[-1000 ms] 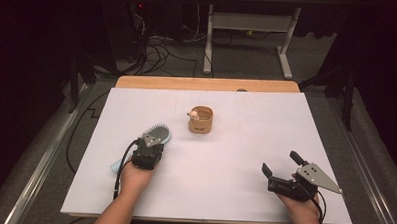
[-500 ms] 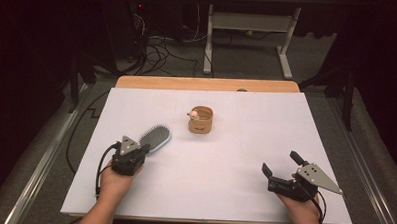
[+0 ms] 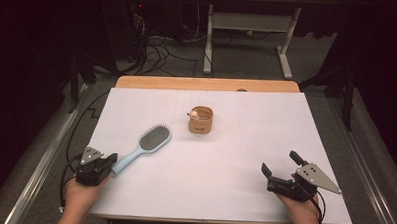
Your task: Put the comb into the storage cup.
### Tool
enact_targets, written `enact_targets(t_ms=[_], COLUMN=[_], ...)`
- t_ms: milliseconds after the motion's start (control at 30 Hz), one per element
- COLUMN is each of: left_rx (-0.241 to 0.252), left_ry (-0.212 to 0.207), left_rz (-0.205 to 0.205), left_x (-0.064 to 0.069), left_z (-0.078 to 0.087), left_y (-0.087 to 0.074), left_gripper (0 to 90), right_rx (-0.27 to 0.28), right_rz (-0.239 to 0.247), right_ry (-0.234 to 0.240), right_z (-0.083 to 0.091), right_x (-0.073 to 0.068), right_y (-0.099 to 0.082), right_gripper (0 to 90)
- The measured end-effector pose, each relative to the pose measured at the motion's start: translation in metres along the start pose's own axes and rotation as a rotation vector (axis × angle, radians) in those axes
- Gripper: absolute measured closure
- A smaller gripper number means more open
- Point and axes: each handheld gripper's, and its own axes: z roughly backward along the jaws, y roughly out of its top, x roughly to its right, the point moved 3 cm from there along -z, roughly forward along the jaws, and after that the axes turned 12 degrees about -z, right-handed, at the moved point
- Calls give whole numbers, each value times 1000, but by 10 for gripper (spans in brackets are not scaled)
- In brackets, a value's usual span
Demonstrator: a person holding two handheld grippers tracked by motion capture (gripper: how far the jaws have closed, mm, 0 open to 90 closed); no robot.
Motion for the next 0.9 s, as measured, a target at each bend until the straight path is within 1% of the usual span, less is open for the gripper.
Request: enact_targets(t_ms=[100, 133, 167, 200, 233, 267, 300, 333, 367, 400, 500, 600, 700, 733, 900], left_rx=[-14, -16, -19, -19, -21, -24, -22, -22, -23, -23, -19, -16, 9, 9, 40], left_ry=[-12, -18, -32, -32, -41, -55, -63, -63, -73, -73, -83, -85, -74, -74, -58], left_rz=[3, 0, -8, -8, -13, -32, -40, -40, -58, -58, -73, -66, -43, -43, -35], left_x=[0, 1, 5, 5, 8, 15, 18, 18, 25, 25, 31, 32, 29, 29, 25], left_z=[-1, -1, 0, 0, 0, 2, 2, 2, 4, 4, 5, 6, 9, 9, 13], left_y=[-3, -3, -4, -4, -4, -4, -4, -4, -4, -4, -4, -4, -4, -4, -4], left_gripper=[900, 900, 900, 900, 900, 900, 900, 900, 900, 900, 900, 900, 900, 900, 892], right_rx=[-1, 0, 1, 1, 5, 3, 6, 7, 8, 8, 9, 10, 11, 11, 11], right_rz=[-2, -1, -1, -1, -1, -4, -3, -1, -2, -2, -1, 1, 2, 2, 2], right_ry=[-1, -2, -1, -1, -1, 0, -2, -2, -2, -2, -1, 0, -1, -1, -2], right_z=[0, 0, 0, 0, 1, 1, 1, 1, 1, 1, 2, 2, 2, 2, 2], right_x=[0, 0, 0, 0, 1, 1, 1, 1, 1, 1, 1, 1, 1, 1, 1], right_y=[0, 0, 0, 0, 1, 1, 1, 1, 1, 1, 2, 2, 2, 2, 2], right_gripper=[5, 5, 5, 5, 5, 5, 5, 5, 5, 5, 5, 5, 5, 5, 5])
